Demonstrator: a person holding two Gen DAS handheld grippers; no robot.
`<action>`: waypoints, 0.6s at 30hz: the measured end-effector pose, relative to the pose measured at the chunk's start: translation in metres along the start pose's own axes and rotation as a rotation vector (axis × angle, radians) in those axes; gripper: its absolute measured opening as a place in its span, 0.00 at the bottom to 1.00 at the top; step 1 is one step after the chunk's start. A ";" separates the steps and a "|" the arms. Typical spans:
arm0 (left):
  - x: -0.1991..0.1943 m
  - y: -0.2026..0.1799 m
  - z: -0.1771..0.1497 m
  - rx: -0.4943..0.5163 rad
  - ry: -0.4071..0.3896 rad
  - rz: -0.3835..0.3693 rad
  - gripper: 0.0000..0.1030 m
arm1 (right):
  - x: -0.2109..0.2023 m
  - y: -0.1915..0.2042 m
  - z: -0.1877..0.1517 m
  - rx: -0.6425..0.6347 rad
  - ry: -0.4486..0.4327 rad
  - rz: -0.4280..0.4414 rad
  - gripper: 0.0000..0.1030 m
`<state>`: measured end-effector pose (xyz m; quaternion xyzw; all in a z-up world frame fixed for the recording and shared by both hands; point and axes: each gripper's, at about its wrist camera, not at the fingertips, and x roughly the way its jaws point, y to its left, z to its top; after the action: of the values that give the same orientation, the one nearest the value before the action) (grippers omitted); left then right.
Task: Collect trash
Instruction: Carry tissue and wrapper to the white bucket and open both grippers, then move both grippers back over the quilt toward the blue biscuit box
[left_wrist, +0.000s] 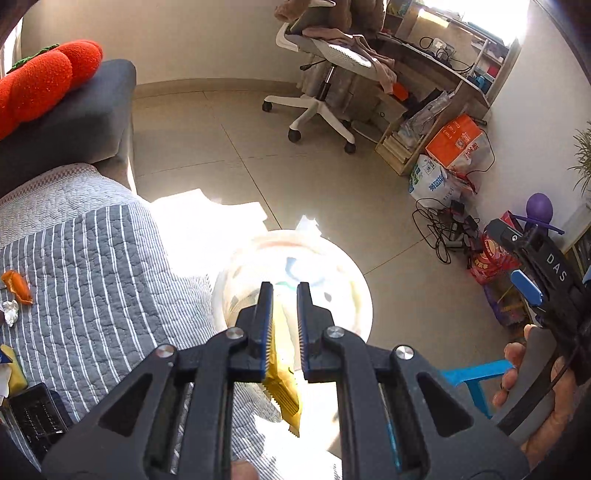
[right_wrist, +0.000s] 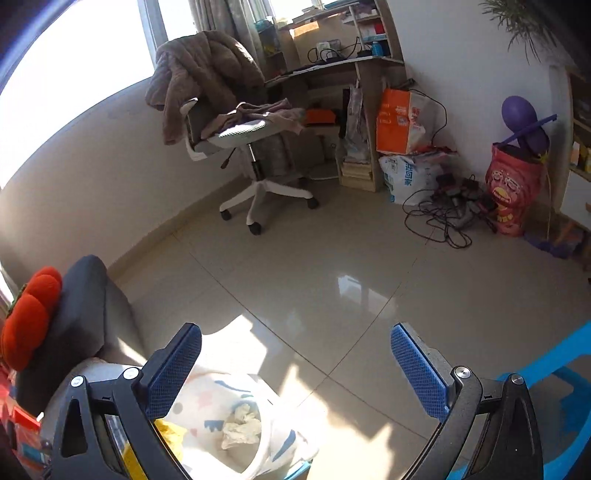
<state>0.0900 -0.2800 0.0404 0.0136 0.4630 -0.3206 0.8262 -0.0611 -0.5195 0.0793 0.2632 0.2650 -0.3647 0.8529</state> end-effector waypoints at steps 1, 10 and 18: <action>0.004 -0.003 0.001 0.005 0.009 0.001 0.12 | 0.000 -0.004 0.002 0.011 0.002 -0.003 1.00; -0.001 -0.016 -0.001 0.055 0.002 0.047 0.45 | -0.003 -0.007 0.003 0.020 0.005 0.011 1.00; -0.038 0.022 -0.017 0.012 -0.088 0.229 0.83 | -0.012 0.031 -0.010 -0.085 -0.012 0.033 1.00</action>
<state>0.0751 -0.2377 0.0537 0.0572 0.4200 -0.2272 0.8767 -0.0472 -0.4894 0.0880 0.2289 0.2706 -0.3406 0.8708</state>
